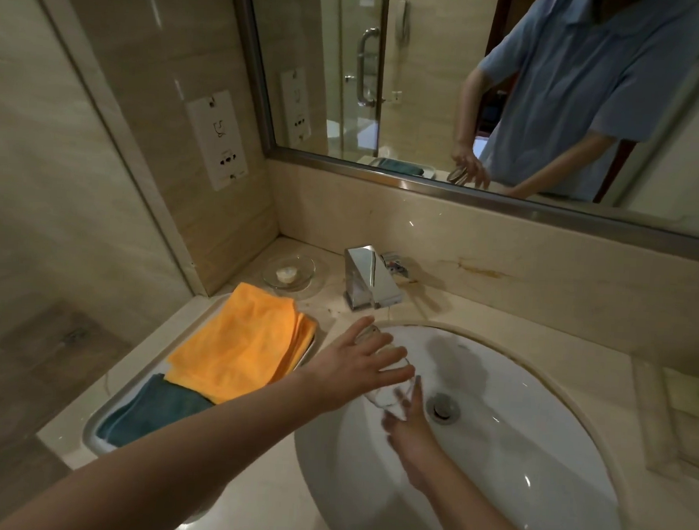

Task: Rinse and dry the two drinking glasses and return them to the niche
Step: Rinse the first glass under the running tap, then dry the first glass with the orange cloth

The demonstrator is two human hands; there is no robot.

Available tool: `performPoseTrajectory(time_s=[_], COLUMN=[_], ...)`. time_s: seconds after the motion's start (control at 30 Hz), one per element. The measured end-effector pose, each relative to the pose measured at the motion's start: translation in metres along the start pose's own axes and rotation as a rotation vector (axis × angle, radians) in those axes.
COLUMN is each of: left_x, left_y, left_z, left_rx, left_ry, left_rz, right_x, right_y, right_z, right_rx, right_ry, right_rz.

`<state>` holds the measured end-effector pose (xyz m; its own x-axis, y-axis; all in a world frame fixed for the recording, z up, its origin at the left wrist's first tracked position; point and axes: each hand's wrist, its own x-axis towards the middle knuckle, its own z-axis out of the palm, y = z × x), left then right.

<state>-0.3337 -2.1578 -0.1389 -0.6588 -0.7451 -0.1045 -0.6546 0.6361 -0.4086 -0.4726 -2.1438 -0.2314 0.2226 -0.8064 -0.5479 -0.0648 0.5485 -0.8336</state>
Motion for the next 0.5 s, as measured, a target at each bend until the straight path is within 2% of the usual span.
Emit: performPoseTrajectory(time_s=[0.1,0.17,0.3,0.4,0.5], left_x=[0.003,0.005,0.008,0.006,-0.003], left_y=[0.003,0.008,0.034,0.054,0.064], left_z=[0.002,0.002,-0.002,0.009,0.016], left_rx=[-0.037,-0.130,-0.556,-0.831,-1.150], left_ry=[0.014,0.010,0.059,0.102,0.022], left_rz=[-0.072,-0.160,-0.479,-0.655,-0.701], right_x=[-0.005,-0.006,0.000,-0.001,0.005], right_y=[-0.002,-0.007,-0.008,-0.002,0.005], right_z=[0.007,0.010,0.010,0.008,-0.002], right_rx=[0.358,0.574,0.770,0.723,0.571], right_ry=[-0.307,-0.430,-0.550,-0.479,-0.204], right_rz=[0.063,0.068,0.004,-0.020,-0.094])
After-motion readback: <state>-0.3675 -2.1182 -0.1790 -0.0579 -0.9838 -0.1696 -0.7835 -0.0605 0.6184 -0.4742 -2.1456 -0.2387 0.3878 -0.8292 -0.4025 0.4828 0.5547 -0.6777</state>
